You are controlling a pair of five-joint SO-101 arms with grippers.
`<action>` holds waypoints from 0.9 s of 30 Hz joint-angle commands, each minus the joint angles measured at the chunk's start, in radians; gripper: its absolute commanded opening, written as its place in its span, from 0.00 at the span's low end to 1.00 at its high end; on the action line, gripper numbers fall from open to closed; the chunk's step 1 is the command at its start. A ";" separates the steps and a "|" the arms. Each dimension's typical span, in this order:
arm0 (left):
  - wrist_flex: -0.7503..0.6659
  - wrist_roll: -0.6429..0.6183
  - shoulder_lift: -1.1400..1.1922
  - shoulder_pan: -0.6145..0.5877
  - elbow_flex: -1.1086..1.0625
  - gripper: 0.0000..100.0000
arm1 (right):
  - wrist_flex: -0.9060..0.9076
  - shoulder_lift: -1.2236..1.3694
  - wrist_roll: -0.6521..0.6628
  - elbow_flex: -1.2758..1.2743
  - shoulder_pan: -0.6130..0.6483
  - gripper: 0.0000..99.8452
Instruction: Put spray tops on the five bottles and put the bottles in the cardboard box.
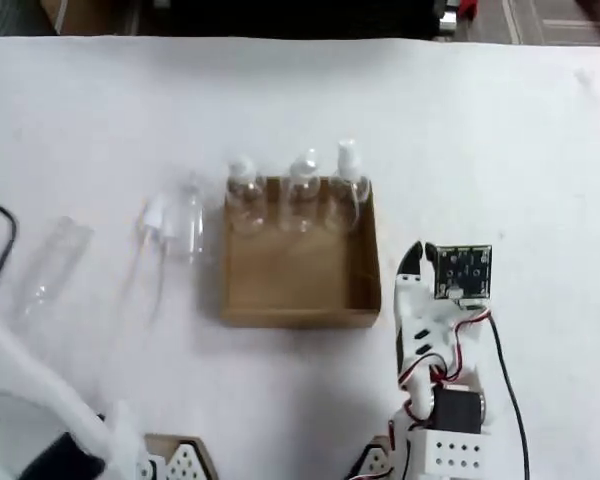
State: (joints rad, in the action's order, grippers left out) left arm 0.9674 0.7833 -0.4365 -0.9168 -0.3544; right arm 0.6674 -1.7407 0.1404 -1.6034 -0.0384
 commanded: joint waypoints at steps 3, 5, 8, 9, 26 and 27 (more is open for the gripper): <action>-0.347 0.127 0.036 -0.036 -0.221 0.03 | -0.021 -0.008 0.002 0.011 -0.004 0.02; -0.427 0.241 0.038 -0.031 -0.319 0.03 | -0.021 -0.008 0.002 0.009 -0.004 0.02; -0.571 0.393 0.038 -0.028 -0.465 0.03 | -0.028 -0.010 0.003 -0.003 -0.004 0.02; -0.624 0.425 0.038 -0.028 -0.511 0.03 | -0.028 -0.010 0.003 -0.003 -0.004 0.02; -0.724 0.308 0.038 0.102 -0.747 0.03 | -0.028 -0.010 0.003 -0.003 -0.002 0.02; -0.675 0.308 0.038 0.104 -0.735 0.03 | -0.028 -0.010 0.003 -0.003 -0.002 0.02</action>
State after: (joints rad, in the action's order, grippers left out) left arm 0.1435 1.1086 -0.3997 -0.8416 -1.1584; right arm 0.6613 -1.7407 0.1404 -1.6157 -0.0368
